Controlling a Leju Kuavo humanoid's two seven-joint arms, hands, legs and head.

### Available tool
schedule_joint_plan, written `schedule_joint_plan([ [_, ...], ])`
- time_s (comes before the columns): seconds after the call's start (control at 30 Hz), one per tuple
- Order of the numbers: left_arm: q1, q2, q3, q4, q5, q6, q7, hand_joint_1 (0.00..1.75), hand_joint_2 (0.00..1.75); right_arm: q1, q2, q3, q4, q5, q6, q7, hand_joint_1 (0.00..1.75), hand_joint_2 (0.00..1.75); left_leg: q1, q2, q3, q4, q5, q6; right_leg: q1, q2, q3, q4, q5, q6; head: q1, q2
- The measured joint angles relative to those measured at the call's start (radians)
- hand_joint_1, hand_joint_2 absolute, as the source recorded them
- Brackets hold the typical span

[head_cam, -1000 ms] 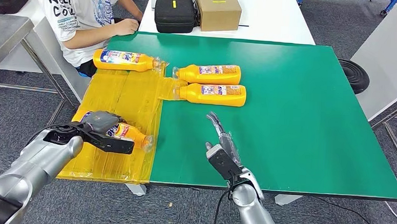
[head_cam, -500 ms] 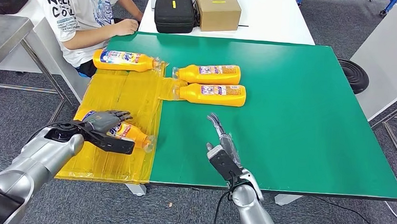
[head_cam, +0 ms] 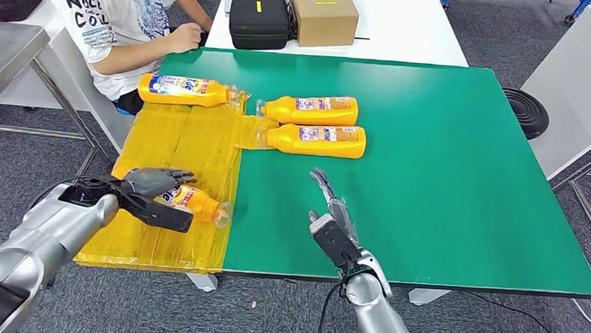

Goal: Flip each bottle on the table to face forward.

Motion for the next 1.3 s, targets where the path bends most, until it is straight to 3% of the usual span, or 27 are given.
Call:
schedule_joint_plan([
  [0.37, -0.009, 0.076, -0.05, -0.049, 0.036, -0.06, -0.03, 0.0, 1.75, -0.002, -0.001, -0.001, 0.003, -0.007, 0.0, 0.0, 0.0, 0.0, 0.0, 0.0, 0.0, 0.0, 0.0, 0.0, 0.0, 0.0, 0.0, 0.0, 0.0, 0.0, 0.0, 0.0],
  [1.13, -0.028, 0.098, -0.145, -0.073, 0.078, -0.092, -0.046, 0.0, 1.75, 0.01, -0.008, -0.009, -0.009, -0.031, -0.005, 0.018, 0.0, 0.0, 0.0, 0.0, 0.0, 0.0, 0.0, 0.0, 0.0, 0.0, -0.001, 0.0, 0.0, 0.0, 0.0, 0.0],
  [1.27, -0.028, 0.104, -0.152, -0.078, 0.089, -0.096, -0.053, 0.0, 0.0, 0.01, -0.008, -0.01, -0.009, -0.031, -0.005, 0.018, 0.0, 0.0, 0.0, 0.0, 0.0, 0.0, 0.0, 0.0, 0.0, 0.0, -0.001, 0.0, 0.0, 0.0, 0.0, 0.0],
  [1.3, -0.029, 0.107, -0.154, -0.084, 0.1, -0.103, -0.057, 0.0, 0.0, 0.01, -0.009, -0.01, -0.009, -0.031, -0.005, 0.018, 0.0, 0.0, 0.0, 0.0, 0.0, 0.0, 0.0, 0.0, 0.0, 0.0, -0.001, 0.0, 0.0, 0.0, 0.0, 0.0],
])
